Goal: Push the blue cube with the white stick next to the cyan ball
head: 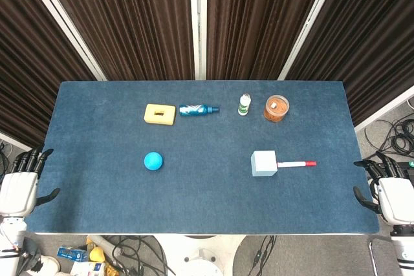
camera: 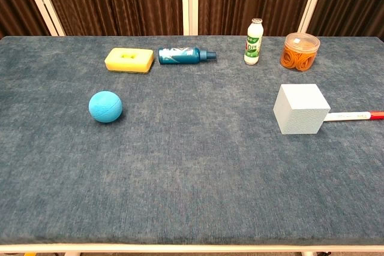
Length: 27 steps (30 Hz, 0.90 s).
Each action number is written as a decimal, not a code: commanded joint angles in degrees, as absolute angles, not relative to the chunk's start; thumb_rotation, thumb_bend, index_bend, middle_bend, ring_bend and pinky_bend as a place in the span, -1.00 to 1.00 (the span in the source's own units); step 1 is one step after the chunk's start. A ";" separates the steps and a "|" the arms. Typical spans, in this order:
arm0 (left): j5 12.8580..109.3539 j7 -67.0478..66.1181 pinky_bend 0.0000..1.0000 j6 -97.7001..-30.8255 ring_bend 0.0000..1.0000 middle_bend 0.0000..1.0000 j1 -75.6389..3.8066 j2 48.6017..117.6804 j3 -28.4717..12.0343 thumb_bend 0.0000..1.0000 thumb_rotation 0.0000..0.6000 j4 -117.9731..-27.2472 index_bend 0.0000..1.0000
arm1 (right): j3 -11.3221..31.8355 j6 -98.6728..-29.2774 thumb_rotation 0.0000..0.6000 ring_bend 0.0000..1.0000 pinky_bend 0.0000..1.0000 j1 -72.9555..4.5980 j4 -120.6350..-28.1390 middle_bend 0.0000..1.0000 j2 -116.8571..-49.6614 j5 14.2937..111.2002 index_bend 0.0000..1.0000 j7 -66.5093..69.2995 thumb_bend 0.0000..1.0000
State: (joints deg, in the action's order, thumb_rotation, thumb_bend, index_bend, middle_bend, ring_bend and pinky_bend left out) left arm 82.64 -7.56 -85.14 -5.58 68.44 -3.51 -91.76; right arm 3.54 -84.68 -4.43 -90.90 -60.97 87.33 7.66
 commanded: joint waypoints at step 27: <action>83.00 -7.05 -0.75 -86.89 -0.77 -0.69 -4.05 68.13 -3.04 -0.61 1.00 -92.30 -0.64 | 6.78 -62.87 1.00 -0.86 -0.72 -18.70 -87.77 -0.39 -66.65 79.35 -0.42 -7.96 -0.69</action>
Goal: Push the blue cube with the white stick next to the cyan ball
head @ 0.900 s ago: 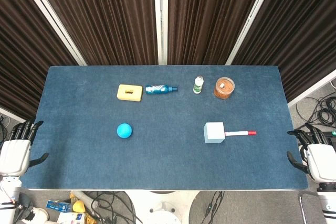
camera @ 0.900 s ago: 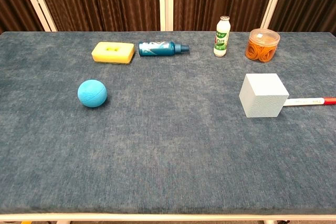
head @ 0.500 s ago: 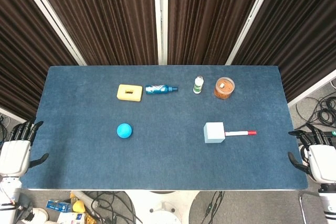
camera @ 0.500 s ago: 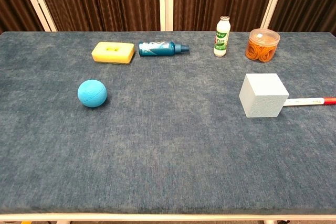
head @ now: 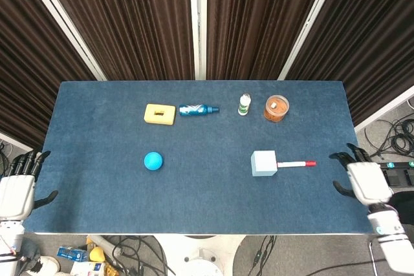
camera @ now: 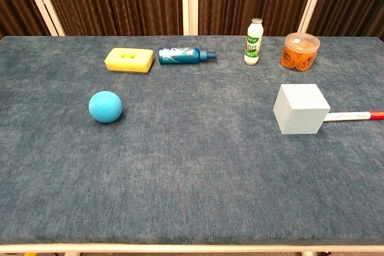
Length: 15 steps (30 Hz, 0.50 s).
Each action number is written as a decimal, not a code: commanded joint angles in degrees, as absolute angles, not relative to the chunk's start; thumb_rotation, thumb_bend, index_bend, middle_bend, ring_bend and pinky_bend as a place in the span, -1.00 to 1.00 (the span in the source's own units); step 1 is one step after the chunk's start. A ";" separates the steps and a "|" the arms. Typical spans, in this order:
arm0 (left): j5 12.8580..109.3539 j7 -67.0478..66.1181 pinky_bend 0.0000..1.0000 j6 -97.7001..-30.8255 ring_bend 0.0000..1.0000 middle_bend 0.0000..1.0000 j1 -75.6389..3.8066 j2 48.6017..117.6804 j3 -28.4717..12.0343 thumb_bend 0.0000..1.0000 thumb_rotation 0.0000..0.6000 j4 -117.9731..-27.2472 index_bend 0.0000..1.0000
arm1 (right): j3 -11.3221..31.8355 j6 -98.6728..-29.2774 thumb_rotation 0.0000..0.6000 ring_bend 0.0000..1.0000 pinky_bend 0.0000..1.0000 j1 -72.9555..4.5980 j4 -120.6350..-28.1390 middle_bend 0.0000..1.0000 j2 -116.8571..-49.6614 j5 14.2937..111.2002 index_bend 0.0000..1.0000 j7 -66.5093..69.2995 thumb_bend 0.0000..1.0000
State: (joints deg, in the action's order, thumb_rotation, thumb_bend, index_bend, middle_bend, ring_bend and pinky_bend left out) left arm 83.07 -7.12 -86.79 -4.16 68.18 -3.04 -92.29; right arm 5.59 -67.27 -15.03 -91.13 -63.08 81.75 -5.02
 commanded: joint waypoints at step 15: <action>82.60 -6.73 -0.75 -87.18 -0.77 -0.69 -3.12 67.89 -2.79 -0.61 1.00 -91.79 -0.64 | 5.46 -53.44 1.00 -0.86 -0.70 -26.38 -70.94 -0.27 -80.95 76.37 -0.25 -13.71 -0.64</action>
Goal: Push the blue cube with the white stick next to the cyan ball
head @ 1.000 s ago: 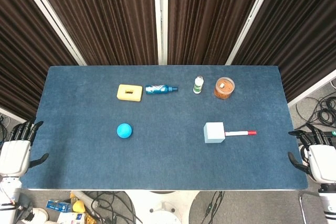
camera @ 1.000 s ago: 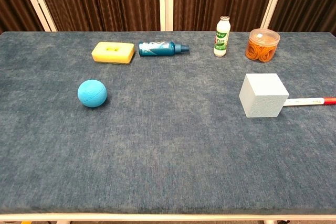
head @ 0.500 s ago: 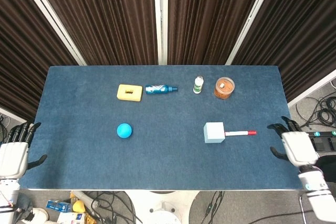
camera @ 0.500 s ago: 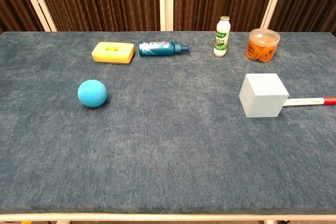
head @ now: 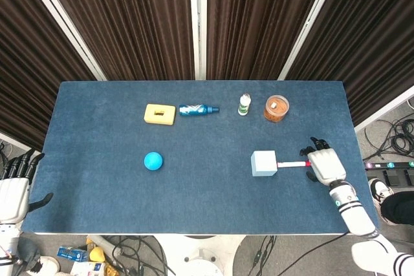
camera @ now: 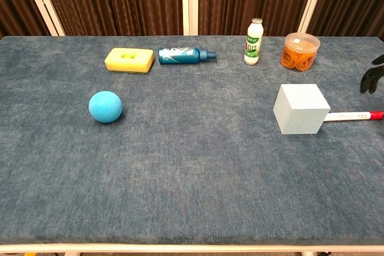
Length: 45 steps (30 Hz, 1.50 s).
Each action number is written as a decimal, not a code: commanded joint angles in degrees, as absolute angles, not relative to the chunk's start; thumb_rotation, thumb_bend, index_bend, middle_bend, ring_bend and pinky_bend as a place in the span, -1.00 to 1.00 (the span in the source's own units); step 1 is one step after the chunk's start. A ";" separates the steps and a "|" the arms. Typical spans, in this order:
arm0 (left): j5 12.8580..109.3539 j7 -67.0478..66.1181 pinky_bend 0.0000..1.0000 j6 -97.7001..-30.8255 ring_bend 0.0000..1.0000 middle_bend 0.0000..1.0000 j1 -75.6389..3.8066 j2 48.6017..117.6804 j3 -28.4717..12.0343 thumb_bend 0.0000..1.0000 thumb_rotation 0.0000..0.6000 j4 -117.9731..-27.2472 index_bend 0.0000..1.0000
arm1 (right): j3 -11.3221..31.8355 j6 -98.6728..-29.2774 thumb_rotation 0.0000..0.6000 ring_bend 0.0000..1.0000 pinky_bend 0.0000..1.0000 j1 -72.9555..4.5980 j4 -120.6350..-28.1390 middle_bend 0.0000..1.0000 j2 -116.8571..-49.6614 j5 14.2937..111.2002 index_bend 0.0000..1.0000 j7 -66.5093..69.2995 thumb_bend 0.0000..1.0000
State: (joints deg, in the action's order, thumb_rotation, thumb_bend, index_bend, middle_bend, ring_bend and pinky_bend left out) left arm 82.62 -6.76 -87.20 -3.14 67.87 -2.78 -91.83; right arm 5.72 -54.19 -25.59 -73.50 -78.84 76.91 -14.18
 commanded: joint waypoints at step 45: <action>82.03 -5.69 -0.75 -87.11 -0.77 -0.69 -2.35 68.73 -3.10 -0.61 1.00 -90.21 -0.64 | 5.06 -52.30 1.00 -0.59 -0.61 -28.69 -57.83 0.17 -89.10 75.41 0.26 -7.69 -0.27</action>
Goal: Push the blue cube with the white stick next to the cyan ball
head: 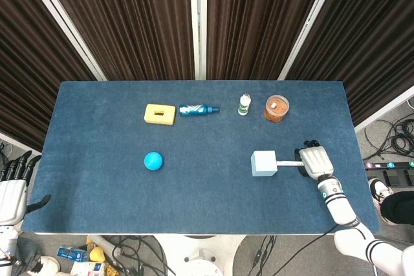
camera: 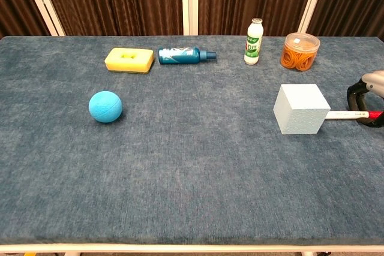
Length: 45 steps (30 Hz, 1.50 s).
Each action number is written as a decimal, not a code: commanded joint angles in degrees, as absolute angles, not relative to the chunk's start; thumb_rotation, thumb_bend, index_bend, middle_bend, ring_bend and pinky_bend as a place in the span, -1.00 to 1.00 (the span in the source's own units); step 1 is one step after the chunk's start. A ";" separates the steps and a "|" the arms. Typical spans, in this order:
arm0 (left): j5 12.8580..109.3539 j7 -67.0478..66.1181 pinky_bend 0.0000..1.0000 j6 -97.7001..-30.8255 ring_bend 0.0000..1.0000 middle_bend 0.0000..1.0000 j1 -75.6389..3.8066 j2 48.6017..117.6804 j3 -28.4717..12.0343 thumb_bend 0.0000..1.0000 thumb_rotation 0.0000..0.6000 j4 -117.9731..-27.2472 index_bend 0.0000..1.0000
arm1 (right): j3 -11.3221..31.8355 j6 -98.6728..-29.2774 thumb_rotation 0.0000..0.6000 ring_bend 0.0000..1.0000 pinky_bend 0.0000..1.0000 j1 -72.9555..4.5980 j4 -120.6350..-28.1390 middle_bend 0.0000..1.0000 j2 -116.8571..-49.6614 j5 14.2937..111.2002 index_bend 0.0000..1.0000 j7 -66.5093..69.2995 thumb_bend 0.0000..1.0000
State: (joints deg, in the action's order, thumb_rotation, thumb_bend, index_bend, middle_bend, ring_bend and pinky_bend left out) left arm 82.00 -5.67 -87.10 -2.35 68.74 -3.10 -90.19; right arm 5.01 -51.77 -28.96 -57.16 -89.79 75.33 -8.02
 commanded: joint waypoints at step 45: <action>83.45 -4.74 -0.75 -87.82 -0.77 -0.69 -1.92 68.95 -2.90 -0.61 1.00 -89.62 -0.64 | 6.69 -48.84 1.00 -0.51 -0.43 -36.47 -78.14 0.30 -86.42 67.91 0.45 -21.59 -0.12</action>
